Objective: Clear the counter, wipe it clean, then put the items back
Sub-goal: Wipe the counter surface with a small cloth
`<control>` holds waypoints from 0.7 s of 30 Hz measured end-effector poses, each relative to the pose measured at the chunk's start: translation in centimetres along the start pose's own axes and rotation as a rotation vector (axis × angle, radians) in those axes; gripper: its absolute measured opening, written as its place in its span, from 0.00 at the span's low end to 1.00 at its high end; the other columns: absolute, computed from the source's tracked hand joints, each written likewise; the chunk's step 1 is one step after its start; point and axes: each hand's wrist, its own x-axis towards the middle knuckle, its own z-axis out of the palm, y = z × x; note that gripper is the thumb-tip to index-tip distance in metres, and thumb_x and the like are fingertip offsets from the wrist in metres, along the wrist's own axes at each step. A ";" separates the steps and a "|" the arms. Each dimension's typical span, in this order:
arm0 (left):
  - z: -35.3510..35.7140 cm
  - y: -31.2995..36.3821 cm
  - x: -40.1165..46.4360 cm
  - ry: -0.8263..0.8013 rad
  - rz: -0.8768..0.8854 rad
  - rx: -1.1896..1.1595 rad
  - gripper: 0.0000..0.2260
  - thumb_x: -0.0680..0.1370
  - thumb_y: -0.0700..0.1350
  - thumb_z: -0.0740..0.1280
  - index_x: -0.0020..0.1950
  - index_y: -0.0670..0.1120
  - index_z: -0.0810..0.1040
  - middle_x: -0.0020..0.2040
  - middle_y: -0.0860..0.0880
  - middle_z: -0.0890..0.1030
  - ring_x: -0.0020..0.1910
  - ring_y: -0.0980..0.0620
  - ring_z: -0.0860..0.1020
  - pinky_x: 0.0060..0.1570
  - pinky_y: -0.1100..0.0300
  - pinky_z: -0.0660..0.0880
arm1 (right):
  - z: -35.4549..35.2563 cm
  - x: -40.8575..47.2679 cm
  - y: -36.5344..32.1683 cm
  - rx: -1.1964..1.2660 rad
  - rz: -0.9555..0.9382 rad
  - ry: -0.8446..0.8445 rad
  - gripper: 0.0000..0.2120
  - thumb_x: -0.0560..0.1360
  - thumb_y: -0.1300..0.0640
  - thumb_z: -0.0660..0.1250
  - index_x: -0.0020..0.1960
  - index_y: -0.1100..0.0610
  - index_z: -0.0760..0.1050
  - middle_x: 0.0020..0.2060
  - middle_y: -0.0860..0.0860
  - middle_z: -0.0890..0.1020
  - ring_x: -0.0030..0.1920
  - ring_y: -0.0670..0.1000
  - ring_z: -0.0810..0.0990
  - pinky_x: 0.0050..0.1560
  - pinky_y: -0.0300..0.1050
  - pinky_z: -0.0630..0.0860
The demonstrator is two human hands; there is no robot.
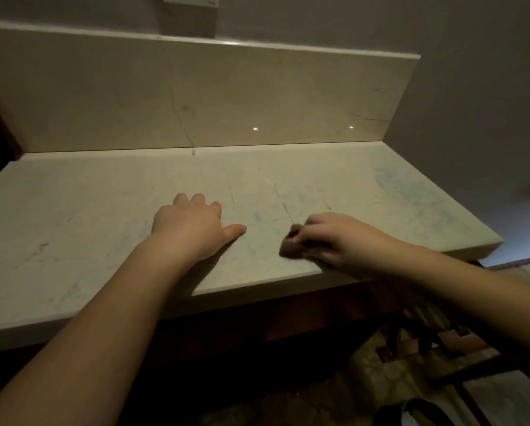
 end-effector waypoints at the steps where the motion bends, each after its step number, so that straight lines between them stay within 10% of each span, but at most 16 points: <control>1: -0.1 0.0 0.0 -0.009 -0.004 0.003 0.31 0.76 0.71 0.51 0.68 0.52 0.70 0.65 0.47 0.72 0.62 0.44 0.69 0.48 0.50 0.71 | -0.2 -1.6 0.2 -0.002 -0.047 -0.013 0.11 0.76 0.51 0.67 0.58 0.48 0.79 0.50 0.49 0.78 0.48 0.49 0.76 0.47 0.43 0.71; 11: -1.9 2.0 0.7 -0.127 -0.111 -0.154 0.25 0.75 0.66 0.61 0.64 0.51 0.72 0.66 0.47 0.70 0.66 0.44 0.65 0.60 0.46 0.71 | -2.4 5.2 9.5 -0.119 0.155 0.036 0.14 0.79 0.47 0.61 0.61 0.49 0.76 0.53 0.50 0.78 0.53 0.53 0.75 0.46 0.43 0.65; 21: -1.5 6.5 1.8 -0.076 0.038 -0.207 0.29 0.74 0.68 0.61 0.71 0.56 0.67 0.69 0.51 0.67 0.66 0.50 0.65 0.58 0.51 0.72 | -1.7 -2.7 7.8 -0.037 -0.301 -0.081 0.12 0.76 0.45 0.60 0.56 0.44 0.76 0.46 0.47 0.79 0.43 0.49 0.77 0.41 0.40 0.69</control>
